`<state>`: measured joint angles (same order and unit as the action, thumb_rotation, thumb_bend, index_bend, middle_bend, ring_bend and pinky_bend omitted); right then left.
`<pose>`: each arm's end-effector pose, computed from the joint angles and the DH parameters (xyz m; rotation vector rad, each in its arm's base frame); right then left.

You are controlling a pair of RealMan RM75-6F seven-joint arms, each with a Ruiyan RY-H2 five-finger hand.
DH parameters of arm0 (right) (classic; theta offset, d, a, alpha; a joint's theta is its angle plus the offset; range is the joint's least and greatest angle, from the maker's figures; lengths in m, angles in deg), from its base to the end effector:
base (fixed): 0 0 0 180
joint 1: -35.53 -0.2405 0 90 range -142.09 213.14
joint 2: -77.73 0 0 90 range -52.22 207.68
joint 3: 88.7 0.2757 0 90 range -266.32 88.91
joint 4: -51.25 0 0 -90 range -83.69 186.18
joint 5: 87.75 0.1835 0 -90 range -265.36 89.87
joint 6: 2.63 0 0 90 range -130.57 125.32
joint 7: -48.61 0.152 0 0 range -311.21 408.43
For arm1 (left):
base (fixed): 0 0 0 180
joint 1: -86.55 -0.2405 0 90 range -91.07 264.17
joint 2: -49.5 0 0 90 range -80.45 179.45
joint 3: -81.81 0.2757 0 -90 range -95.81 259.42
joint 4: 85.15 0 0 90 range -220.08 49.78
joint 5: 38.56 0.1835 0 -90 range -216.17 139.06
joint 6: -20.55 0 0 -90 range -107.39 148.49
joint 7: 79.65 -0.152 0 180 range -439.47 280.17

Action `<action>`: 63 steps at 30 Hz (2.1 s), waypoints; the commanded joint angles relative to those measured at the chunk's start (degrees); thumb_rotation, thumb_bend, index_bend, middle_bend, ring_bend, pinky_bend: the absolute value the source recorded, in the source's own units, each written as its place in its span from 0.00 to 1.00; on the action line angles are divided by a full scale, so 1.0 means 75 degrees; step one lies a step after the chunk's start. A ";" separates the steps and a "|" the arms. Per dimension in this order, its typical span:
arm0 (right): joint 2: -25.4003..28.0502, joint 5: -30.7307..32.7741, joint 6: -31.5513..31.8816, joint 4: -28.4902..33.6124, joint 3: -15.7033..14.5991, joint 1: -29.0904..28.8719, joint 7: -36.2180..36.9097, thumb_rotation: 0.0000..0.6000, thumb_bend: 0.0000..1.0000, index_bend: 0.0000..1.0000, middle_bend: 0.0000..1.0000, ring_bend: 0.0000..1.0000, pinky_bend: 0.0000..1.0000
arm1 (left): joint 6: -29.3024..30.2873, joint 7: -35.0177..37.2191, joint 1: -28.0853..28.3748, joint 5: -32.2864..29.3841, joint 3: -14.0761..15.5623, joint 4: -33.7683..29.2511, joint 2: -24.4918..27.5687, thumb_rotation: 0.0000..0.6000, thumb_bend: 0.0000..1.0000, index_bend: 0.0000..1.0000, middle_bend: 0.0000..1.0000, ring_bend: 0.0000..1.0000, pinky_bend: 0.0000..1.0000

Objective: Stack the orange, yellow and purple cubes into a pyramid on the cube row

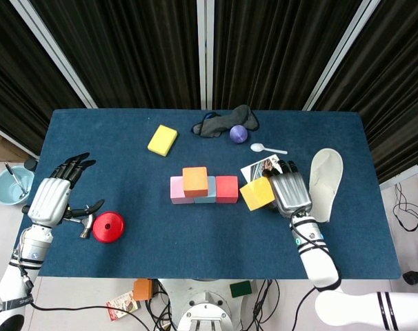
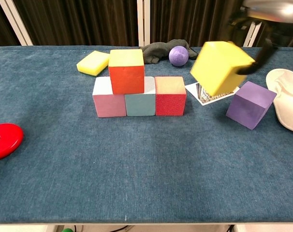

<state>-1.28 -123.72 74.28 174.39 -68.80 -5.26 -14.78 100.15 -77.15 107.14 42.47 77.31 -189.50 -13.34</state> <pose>-0.1118 -0.3159 0.0896 1.7049 -0.8697 0.6985 -0.2319 0.2620 0.1767 -1.4805 -1.0125 -1.1994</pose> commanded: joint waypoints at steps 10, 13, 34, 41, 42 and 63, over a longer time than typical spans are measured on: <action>-0.1696 0.3075 0.1690 -0.1291 0.1511 -0.2540 -0.1603 1.00 0.28 0.43 0.41 0.14 0.17 | 0.0032 0.0102 -0.0144 0.0149 -0.0070 0.0114 -0.0207 0.67 0.17 0.15 0.07 0.08 0.18; -0.1948 0.3365 0.1852 -0.1595 0.1645 -0.2849 -0.1639 1.00 0.28 0.42 0.41 0.14 0.17 | 0.0027 0.0113 -0.0156 0.0164 -0.0099 0.0147 -0.0255 0.69 0.17 0.15 0.07 0.08 0.18; -0.3128 0.4358 0.2822 -0.2850 0.2079 -0.4114 -0.1823 1.00 0.25 0.37 0.40 0.14 0.18 | -0.0139 0.0483 -0.0232 0.0254 -0.0183 0.0572 -0.0500 0.67 0.17 0.15 0.07 0.08 0.18; -0.3319 0.4465 0.2947 -0.3065 0.2111 -0.4273 -0.1880 1.00 0.24 0.35 0.39 0.14 0.18 | -0.0172 0.0601 -0.0253 0.0283 -0.0198 0.0706 -0.0557 0.70 0.17 0.15 0.07 0.08 0.17; -0.3340 0.4473 0.2941 -0.3096 0.2112 -0.4279 -0.1872 1.00 0.24 0.34 0.39 0.14 0.19 | -0.0179 0.0613 -0.0254 0.0285 -0.0200 0.0722 -0.0568 0.69 0.17 0.15 0.07 0.08 0.17; -0.1908 0.3822 0.1648 -0.1350 0.1489 -0.3424 -0.1675 1.00 0.00 0.06 0.18 0.06 0.09 | -0.0331 0.0622 -0.0227 0.0235 -0.0285 0.0801 -0.0661 0.67 0.17 0.15 0.07 0.08 0.16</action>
<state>-20.91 -92.80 92.16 159.55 -55.00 -33.77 -27.31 97.67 -72.49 105.44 44.24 75.18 -183.49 -18.29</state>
